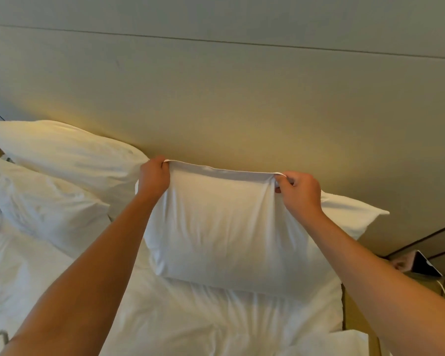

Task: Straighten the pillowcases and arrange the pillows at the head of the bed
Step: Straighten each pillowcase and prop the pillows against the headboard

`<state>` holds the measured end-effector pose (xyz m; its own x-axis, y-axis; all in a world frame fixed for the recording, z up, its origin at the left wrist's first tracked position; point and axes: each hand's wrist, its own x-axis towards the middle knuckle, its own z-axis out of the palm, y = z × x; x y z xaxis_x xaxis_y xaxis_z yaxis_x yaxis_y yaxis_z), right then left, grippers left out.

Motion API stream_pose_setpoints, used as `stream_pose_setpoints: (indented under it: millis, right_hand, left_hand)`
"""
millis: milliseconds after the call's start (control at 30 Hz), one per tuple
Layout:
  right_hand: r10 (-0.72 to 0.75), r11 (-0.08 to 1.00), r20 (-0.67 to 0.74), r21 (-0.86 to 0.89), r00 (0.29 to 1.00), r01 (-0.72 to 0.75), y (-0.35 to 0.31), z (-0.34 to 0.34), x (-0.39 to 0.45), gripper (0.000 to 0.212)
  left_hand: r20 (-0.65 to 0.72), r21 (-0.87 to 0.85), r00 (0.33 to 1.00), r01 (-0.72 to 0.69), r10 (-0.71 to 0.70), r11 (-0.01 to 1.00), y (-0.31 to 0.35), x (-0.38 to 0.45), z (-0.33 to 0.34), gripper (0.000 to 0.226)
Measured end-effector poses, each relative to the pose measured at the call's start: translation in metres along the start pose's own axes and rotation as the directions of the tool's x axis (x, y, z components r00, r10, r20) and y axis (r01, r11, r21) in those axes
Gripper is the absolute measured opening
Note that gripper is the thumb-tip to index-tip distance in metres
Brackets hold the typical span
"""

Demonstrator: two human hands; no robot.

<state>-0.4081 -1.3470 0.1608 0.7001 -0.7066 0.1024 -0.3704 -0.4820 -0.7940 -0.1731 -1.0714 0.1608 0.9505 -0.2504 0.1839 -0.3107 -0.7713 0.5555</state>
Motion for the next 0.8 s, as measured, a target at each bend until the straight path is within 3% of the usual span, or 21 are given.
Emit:
stream_pose_setpoints:
  millis: [167, 267, 300, 367, 467, 533, 667, 800]
  right_hand:
    - [-0.039, 0.999, -0.066, -0.003, 0.997, 0.039, 0.004, 0.000, 0.026, 0.035]
    - [-0.089, 0.992, 0.045, -0.087, 0.995, 0.093, 0.018, 0.014, 0.029, 0.021]
    - [-0.119, 0.972, 0.116, -0.188, 0.986, 0.140, 0.026, 0.019, 0.027, 0.028]
    - [-0.197, 0.876, 0.260, -0.386, 0.945, 0.289, 0.045, 0.031, 0.015, 0.045]
    - [-0.380, 0.752, 0.376, -0.406, 0.845, 0.519, 0.076, 0.049, -0.013, 0.047]
    - [-0.441, 0.674, 0.462, -0.394, 0.769, 0.624, 0.095, 0.057, -0.028, 0.049]
    - [-0.332, 0.553, 0.628, -0.474, 0.704, 0.685, 0.122, 0.061, -0.023, 0.074]
    - [-0.373, 0.486, 0.588, -0.535, 0.718, 0.691, 0.123, 0.064, -0.016, 0.079]
  left_hand:
    - [-0.034, -0.033, 0.999, -0.033, 0.032, 0.999, 0.019, 0.030, 0.010, 0.032]
    - [0.055, 0.005, 0.998, -0.015, 0.015, 1.000, 0.018, 0.018, 0.039, 0.033]
    - [0.111, 0.016, 0.993, 0.036, -0.037, 0.999, 0.016, 0.005, 0.054, 0.043]
    - [0.221, 0.054, 0.962, 0.154, -0.163, 0.987, 0.009, -0.031, 0.083, 0.068]
    - [0.333, 0.049, 0.899, 0.287, -0.286, 0.957, -0.001, -0.077, 0.122, 0.085]
    - [0.409, 0.069, 0.870, 0.272, -0.276, 0.960, -0.002, -0.098, 0.141, 0.087]
    - [0.466, 0.078, 0.855, 0.214, -0.226, 0.974, 0.007, -0.112, 0.168, 0.089]
    - [0.465, 0.034, 0.864, 0.199, -0.191, 0.980, 0.012, -0.108, 0.169, 0.096]
